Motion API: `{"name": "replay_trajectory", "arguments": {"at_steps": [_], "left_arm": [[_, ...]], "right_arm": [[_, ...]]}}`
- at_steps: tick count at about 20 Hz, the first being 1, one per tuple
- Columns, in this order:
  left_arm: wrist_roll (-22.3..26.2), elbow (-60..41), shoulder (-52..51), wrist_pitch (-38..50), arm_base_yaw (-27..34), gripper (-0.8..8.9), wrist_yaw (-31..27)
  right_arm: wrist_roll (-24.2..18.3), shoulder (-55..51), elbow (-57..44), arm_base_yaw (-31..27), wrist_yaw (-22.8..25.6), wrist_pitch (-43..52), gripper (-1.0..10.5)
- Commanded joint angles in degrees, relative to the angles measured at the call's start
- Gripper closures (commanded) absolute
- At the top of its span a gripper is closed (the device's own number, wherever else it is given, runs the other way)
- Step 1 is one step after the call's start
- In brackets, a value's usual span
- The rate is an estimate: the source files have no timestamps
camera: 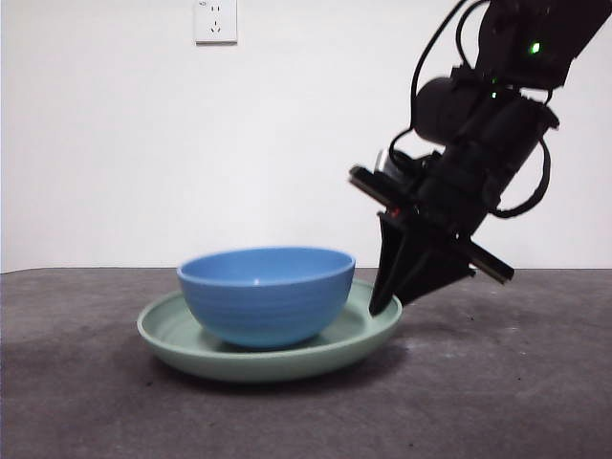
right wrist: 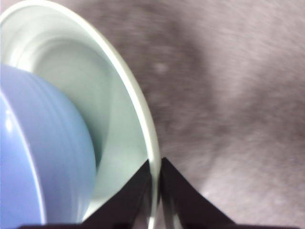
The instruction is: Pick up the blue bowl, put it on the green plate, put it on desk
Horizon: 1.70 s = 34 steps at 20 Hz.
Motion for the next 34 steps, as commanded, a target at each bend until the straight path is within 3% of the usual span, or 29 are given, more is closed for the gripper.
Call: {"name": "replay_trajectory", "arguments": {"at_steps": [1,7,11,16,20,28,34], "left_arm": [[0.1,0.6,0.2,0.6,-0.2,1.58,-0.3],[0.1,0.6,0.2,0.6,-0.2,1.58,-0.3],[0.1,0.6,0.2,0.7,-0.2,1.58,-0.3],[0.1,0.6,0.2,0.6,-0.2,1.58,-0.3],[0.3,0.6,0.4,0.5,-0.2,1.58,-0.3],[0.3,0.6,0.4,-0.3,-0.2,1.58,-0.2],[1.4,0.5,0.4,-1.6,-0.2,1.58,-0.2]], "right_arm": [[1.8,2.3,1.2,0.3,-0.5,1.1,9.4],[1.8,3.6,1.2,0.3,0.9,1.4,9.3],[1.5,3.6,1.2,0.3,0.9,1.5,7.4],[1.1,1.1,2.7,-0.3,4.4,-1.0,7.3],[1.2,-6.6,3.3,-0.6,6.8,-3.1,6.5],[-1.0,-30.6,3.3,0.0,18.2,-22.0,3.6],[-9.3,-47.7,3.1,1.6,23.6,-36.9,3.1]]}}
